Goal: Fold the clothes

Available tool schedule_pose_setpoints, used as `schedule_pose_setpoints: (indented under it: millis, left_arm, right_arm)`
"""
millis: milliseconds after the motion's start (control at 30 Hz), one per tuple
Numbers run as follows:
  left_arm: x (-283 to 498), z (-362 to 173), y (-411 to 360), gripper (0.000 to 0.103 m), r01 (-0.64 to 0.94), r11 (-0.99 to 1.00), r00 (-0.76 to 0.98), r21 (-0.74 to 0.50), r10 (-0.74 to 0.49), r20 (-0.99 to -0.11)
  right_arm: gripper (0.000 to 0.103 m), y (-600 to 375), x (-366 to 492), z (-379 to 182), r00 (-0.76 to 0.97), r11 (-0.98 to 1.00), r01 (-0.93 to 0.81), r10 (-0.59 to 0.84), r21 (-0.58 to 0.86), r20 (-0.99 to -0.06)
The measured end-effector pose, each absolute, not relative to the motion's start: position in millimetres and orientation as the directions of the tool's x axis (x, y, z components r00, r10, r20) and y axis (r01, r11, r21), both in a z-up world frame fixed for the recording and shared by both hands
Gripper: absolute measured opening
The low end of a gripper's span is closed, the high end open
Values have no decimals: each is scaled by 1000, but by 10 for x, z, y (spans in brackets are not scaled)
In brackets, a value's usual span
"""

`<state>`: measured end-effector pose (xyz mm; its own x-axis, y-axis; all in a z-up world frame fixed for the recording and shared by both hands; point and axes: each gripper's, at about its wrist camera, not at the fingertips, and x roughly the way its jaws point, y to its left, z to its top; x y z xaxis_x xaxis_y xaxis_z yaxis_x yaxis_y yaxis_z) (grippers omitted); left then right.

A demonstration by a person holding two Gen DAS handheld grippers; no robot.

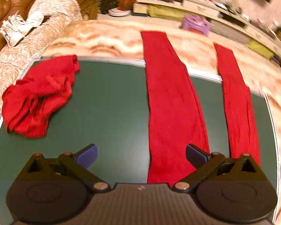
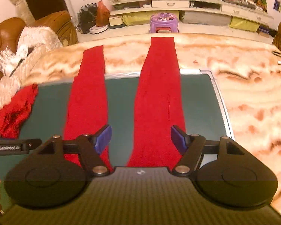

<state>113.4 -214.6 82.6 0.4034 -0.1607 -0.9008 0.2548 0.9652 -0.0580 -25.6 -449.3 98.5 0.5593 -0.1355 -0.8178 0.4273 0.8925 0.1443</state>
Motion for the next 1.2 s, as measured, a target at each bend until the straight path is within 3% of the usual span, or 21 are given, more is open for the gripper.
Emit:
schedule_pose_setpoints:
  millis: [533, 1200]
  left_arm:
    - [1981, 683, -2688, 103, 250, 968, 467, 17, -105, -878]
    - [2057, 627, -2922, 103, 291, 957, 491, 14, -137, -861]
  right_arm:
    - [78, -4584, 883, 826, 572, 881, 472, -282, 27, -770]
    - [78, -4533, 1170, 763, 588, 876, 482, -317, 8, -744]
